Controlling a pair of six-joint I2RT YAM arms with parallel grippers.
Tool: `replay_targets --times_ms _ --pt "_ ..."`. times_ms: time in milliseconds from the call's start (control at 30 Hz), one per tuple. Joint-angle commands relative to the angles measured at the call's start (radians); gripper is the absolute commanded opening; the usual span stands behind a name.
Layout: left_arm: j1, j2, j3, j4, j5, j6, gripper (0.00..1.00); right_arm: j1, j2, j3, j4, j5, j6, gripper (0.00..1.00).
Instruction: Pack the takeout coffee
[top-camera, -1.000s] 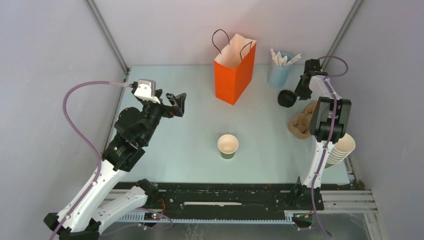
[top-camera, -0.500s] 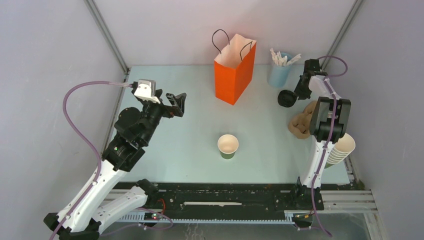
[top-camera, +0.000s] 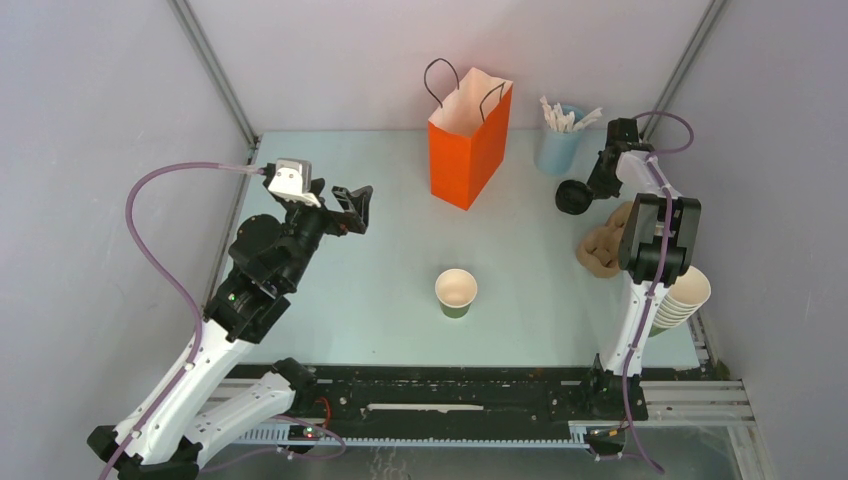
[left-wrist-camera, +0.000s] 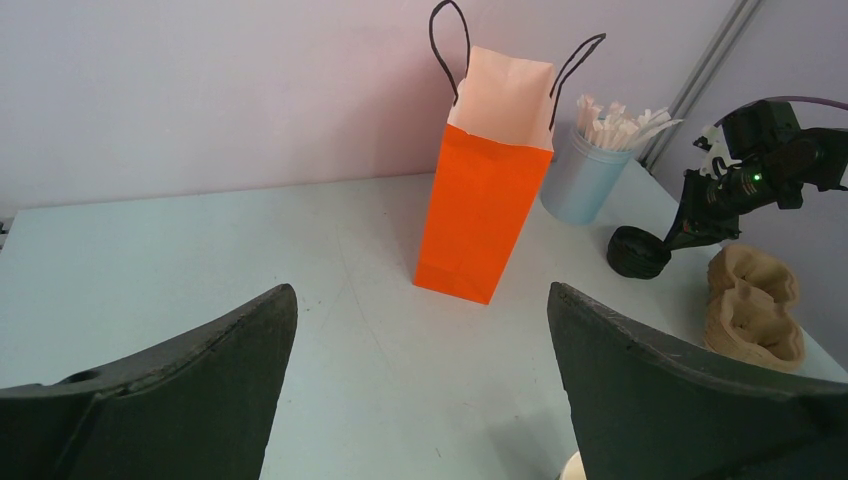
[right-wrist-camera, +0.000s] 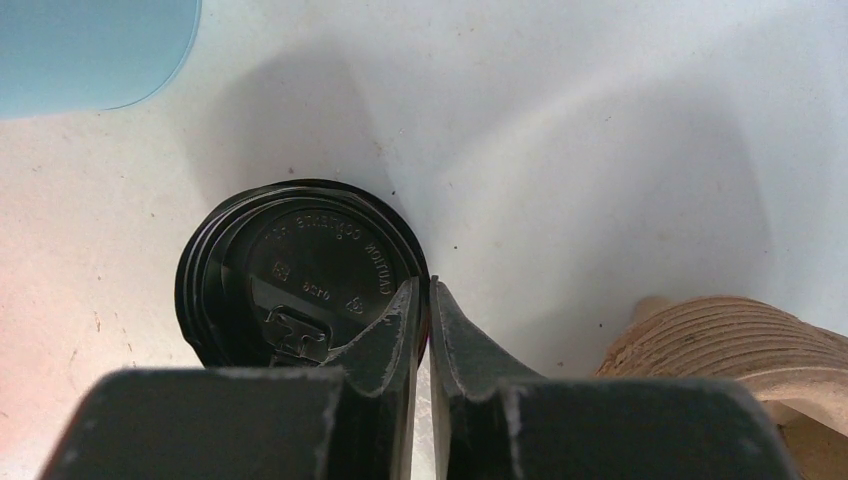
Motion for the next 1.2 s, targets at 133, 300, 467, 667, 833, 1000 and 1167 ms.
replay_targets --times_ms 133,300,467,667,833,1000,1167 --pt "0.005 -0.003 0.035 0.004 0.013 -0.009 1.00 0.008 0.010 0.039 0.009 -0.004 0.003 0.10" --pt "0.005 -0.003 0.036 0.004 0.014 -0.009 1.00 0.008 0.010 0.042 0.008 -0.004 0.000 0.02" --pt "0.005 -0.002 0.035 0.004 0.015 -0.009 1.00 0.013 -0.011 0.043 0.000 0.009 0.000 0.00" --pt "0.005 -0.005 0.037 0.004 0.015 -0.010 1.00 0.026 -0.061 0.025 -0.007 0.035 -0.002 0.00" --pt "0.005 -0.006 0.036 0.005 0.017 -0.010 1.00 0.032 -0.098 0.014 -0.008 0.042 0.002 0.00" --pt "0.005 -0.006 0.036 0.004 0.017 -0.010 1.00 0.032 -0.141 -0.017 0.018 0.057 0.010 0.00" --pt "0.005 -0.006 0.037 0.004 0.018 -0.012 1.00 0.032 -0.152 -0.026 0.023 0.059 0.015 0.00"
